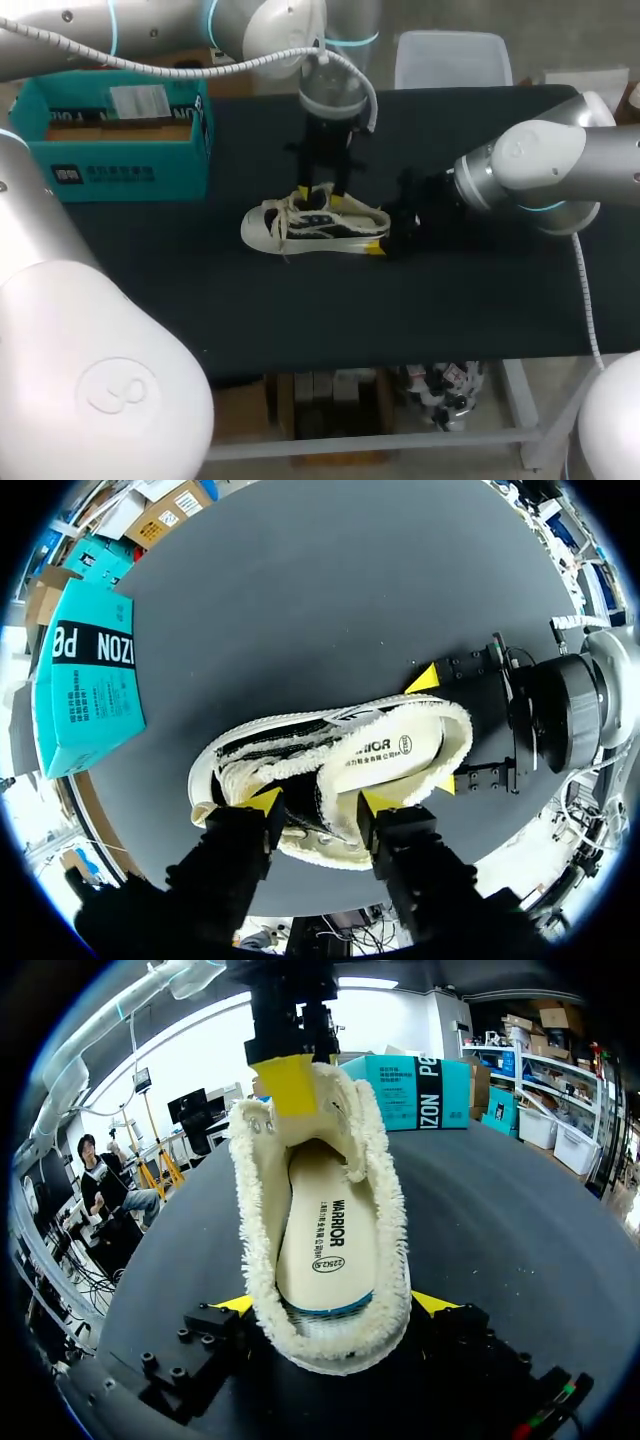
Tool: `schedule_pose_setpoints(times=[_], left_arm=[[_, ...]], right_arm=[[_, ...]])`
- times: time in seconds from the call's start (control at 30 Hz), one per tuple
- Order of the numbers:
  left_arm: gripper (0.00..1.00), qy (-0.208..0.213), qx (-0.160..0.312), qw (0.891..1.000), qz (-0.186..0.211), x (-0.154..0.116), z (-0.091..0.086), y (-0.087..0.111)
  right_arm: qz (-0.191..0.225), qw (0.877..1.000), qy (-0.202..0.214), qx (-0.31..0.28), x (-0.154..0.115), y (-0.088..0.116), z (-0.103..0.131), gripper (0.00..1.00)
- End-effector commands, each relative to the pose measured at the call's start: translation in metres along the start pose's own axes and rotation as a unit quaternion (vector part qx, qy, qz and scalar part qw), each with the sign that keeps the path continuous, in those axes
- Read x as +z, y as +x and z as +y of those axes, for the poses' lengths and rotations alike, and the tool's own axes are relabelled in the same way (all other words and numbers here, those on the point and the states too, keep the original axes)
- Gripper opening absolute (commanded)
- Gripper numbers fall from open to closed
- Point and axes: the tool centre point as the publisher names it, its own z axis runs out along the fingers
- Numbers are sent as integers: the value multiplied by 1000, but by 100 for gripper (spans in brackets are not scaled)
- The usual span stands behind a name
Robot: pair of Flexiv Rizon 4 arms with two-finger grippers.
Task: Open the shoe tongue, take the insole out of the shoe, put the insole back into the shoe, and pack the shoe into the shoebox
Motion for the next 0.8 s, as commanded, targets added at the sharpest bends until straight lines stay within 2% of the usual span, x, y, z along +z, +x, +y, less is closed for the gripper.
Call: schedule_pose_setpoints(times=[0.03,0.3,0.6,0.8], left_arm=[[0,16,-8,1000,16,-4,13,-15],[0,22,-26,999,40,-4,22,-41],[0,61,-59,989,118,-14,37,-88],[0,64,-86,981,164,-9,40,-117]], right_arm=[[1,1000,-2,0,2,-3,-5,0],[1,1000,-2,0,2,-3,-5,0],[1,1000,-2,0,2,-3,-5,0],[1,1000,-2,0,2,-3,-5,0]])
